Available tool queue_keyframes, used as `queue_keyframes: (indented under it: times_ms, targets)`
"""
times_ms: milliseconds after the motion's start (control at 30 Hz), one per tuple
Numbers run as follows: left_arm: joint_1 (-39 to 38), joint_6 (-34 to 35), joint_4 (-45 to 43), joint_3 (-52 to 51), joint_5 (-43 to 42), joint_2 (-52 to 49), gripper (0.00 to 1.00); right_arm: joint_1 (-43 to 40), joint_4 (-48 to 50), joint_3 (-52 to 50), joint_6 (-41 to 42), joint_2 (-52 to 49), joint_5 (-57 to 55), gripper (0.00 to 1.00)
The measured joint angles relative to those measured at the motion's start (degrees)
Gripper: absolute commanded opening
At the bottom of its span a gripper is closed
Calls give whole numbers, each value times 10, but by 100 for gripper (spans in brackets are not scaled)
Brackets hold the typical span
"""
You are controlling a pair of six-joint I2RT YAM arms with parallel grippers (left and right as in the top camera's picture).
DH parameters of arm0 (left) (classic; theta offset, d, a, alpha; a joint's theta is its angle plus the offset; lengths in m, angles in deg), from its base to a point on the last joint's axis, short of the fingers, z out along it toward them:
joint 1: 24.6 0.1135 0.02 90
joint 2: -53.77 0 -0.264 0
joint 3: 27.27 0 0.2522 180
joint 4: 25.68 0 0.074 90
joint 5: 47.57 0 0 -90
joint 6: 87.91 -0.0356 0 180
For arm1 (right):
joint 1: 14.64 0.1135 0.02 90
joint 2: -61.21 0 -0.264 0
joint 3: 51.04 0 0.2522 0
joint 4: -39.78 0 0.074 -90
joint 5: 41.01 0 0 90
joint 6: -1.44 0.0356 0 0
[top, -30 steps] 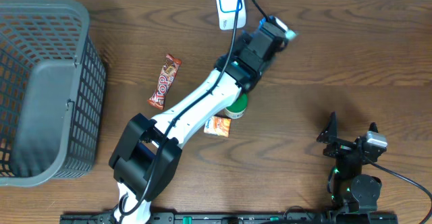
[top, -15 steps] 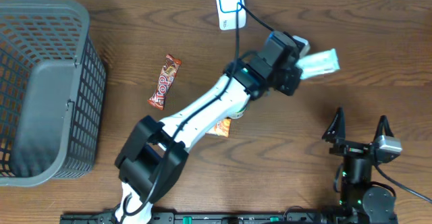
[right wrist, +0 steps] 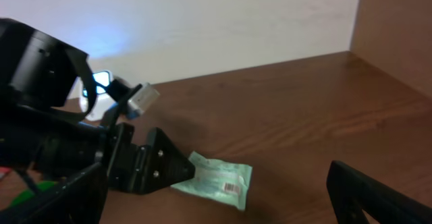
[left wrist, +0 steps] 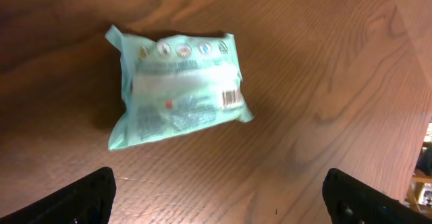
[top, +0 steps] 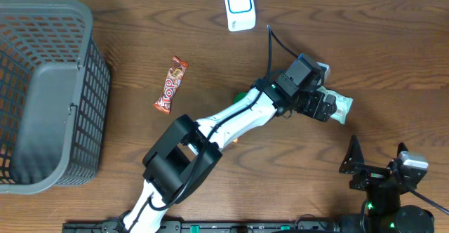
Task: Scan the item barcode
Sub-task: 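Carry the wipes pack rightward and release it near the right gripper, then grasp the wipes pack with the right gripper while the left arm retracts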
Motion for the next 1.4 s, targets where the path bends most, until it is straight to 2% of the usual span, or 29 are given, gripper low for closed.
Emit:
queue_keyframes:
  times_ms: [167, 400, 500, 633, 800, 933, 1033, 1200, 1400]
  targets:
    - [23, -32, 24, 0, 17, 46, 98, 0, 17, 2, 22, 0, 39, 99]
    - [95, -95, 87, 0, 124, 221, 98, 0, 23, 3, 50, -30, 83, 99]
    - [132, -113, 96, 0, 164, 293, 98, 0, 35, 9, 76, -134, 83, 99]
    - [180, -130, 121, 0, 191, 364, 98, 0, 26, 51, 102, -357, 85, 99]
    - [239, -139, 178, 0, 249, 428, 98, 0, -93, 200, 97, -628, 125, 99]
    - [283, -140, 221, 0, 296, 456, 98, 0, -116, 306, 77, -779, 188, 99]
    - [307, -141, 256, 0, 314, 459, 98, 0, -117, 351, 85, -853, 187, 99]
    - [325, -141, 274, 0, 325, 455, 98, 0, -156, 417, 147, -951, 126, 99]
    - [327, -141, 285, 0, 332, 455, 98, 0, -160, 485, 177, -1017, 96, 99]
